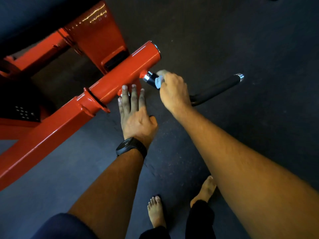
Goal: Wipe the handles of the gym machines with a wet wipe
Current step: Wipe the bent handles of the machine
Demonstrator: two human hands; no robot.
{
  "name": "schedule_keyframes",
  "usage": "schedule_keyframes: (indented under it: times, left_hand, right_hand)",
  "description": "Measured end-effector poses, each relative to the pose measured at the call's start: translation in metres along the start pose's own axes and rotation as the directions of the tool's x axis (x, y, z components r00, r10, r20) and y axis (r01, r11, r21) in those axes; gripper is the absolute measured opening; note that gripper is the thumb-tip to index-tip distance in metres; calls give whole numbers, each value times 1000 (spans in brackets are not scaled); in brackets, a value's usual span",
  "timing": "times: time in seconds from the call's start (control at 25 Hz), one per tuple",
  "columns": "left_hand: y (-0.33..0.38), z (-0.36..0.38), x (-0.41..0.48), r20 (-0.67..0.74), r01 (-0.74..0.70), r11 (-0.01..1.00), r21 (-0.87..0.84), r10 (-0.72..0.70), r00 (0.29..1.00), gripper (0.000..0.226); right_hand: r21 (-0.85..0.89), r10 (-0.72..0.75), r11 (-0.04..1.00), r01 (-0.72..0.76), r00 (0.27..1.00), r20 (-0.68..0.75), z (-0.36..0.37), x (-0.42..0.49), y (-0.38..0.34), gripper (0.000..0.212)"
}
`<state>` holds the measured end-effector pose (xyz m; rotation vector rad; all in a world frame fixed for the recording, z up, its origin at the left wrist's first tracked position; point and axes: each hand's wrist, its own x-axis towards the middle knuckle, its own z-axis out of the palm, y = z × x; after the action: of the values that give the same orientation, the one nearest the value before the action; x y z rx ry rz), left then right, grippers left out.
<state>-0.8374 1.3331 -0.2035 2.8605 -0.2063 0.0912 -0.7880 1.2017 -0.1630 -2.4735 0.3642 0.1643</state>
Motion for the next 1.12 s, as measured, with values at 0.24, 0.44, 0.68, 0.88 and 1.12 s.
schedule_keyframes:
  times: [0.24,0.44,0.68,0.88,1.12]
  left_hand:
    - [0,-1,1,-22,-3,1000,4,3,1000,82]
    - [1,-1,2,-4,3,1000,20,-3,1000,84]
    - [1,-2,2,3,12,1000,13,-12,1000,82]
    - [1,-1,1,-2,9,1000,20,-9,1000,81]
    - [1,-1,0,-5,13,1000,11,-13,1000,81]
  right_hand:
    - [-113,63,989,-90,973,-224,2,-15,34,27]
    - [-114,18,993,-36,988,-157,-4,-9,1,29]
    - [-91,267,963,-253,940,211,-19,26,25,32]
    - [-95,-66,993,75,993,94,-16,1,38,42]
    - [-277,-291,937,213,915,-280,17,-51,80,33]
